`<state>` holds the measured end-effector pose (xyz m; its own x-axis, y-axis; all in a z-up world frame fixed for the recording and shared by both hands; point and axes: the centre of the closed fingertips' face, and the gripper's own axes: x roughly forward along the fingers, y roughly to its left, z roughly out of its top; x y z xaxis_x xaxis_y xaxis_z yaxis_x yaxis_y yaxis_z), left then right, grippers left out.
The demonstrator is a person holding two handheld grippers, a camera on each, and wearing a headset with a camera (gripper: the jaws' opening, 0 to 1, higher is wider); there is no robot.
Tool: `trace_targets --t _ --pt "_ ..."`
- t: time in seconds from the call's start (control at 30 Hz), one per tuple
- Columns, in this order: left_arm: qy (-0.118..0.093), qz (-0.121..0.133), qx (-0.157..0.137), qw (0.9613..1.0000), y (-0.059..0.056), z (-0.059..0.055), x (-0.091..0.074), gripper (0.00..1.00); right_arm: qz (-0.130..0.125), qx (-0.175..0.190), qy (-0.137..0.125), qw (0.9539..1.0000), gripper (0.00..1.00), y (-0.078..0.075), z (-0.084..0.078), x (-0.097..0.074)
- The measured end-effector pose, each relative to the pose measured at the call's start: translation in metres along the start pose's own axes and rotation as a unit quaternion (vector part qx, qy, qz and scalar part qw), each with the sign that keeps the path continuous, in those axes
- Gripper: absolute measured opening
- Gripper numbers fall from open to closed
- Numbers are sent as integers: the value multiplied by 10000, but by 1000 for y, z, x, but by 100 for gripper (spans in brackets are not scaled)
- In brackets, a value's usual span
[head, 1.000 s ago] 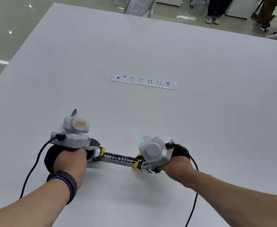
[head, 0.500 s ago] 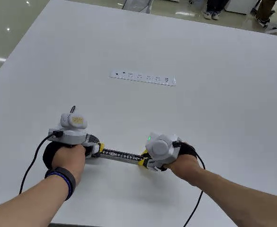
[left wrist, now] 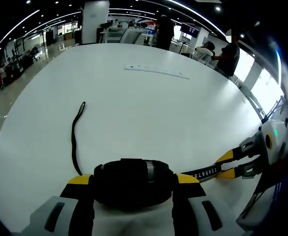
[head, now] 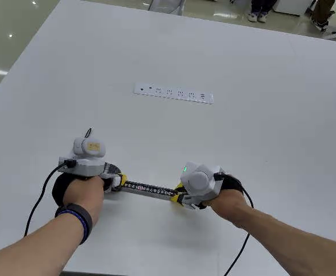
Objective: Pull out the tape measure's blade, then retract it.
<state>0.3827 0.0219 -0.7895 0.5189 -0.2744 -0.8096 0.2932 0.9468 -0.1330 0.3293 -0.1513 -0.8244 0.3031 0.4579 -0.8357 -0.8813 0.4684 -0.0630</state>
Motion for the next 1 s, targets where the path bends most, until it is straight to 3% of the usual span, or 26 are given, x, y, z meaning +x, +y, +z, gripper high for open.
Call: trace_targets --t 1.0 --pt "-11 15 -4 10000 3 -1 4 61 -52 88 125 9999 13 -9 -33 -21"
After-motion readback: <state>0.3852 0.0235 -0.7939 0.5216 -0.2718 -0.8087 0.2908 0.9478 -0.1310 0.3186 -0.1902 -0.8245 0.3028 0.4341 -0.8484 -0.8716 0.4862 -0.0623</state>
